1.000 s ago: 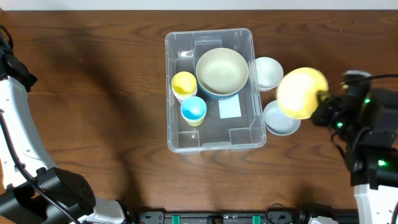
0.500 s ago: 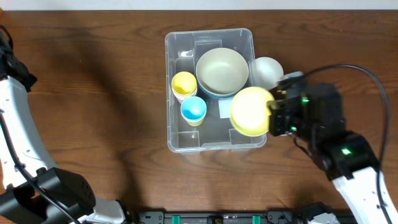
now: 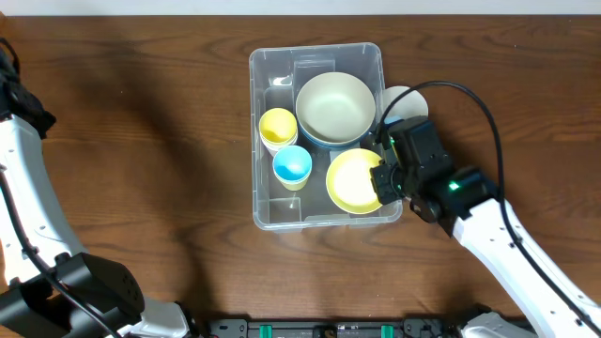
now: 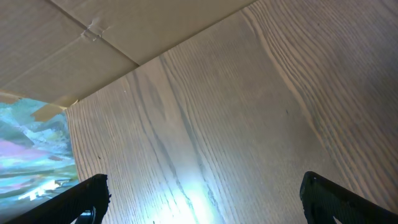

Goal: Pack container
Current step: 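Carry the yellow bowl left and lower it into the container, then release the yellow bowl and move the right gripper to the grey bowl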

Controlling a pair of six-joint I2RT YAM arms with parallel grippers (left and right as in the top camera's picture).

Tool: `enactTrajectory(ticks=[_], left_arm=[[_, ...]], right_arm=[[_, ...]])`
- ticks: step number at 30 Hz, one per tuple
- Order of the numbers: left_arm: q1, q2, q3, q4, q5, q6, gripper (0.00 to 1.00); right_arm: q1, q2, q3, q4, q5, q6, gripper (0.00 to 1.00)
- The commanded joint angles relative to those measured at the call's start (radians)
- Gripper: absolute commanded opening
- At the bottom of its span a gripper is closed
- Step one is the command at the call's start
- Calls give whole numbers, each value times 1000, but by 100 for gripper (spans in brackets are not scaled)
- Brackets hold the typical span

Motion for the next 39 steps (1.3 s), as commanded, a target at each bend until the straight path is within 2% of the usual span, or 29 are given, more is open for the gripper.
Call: enactTrajectory(ticks=[1, 2, 4, 6, 13, 18, 23, 30, 39], left_arm=[[3, 7, 3, -2, -19, 5, 98], [3, 7, 3, -2, -19, 5, 98], [3, 7, 3, -2, -19, 5, 98], [3, 7, 3, -2, -19, 5, 98], [3, 7, 3, -2, -19, 5, 98], [3, 7, 3, -2, -19, 5, 98], [3, 7, 3, -2, -19, 5, 98], [3, 7, 3, -2, -19, 5, 98], [3, 7, 3, -2, -19, 5, 98]], right_arm=[[7, 28, 21, 7, 18, -10, 4], [9, 35, 21, 9, 18, -11, 6], [11, 45, 21, 14, 15, -10, 32], [11, 48, 21, 22, 4, -11, 39], [1, 23, 69, -12, 8, -2, 40], [-65, -34, 149, -108, 73, 103, 40], [-224, -116, 167, -200, 82, 189, 42], [-482, -138, 163, -275, 70, 193, 45], [-648, -97, 37, -173, -30, 191, 43]])
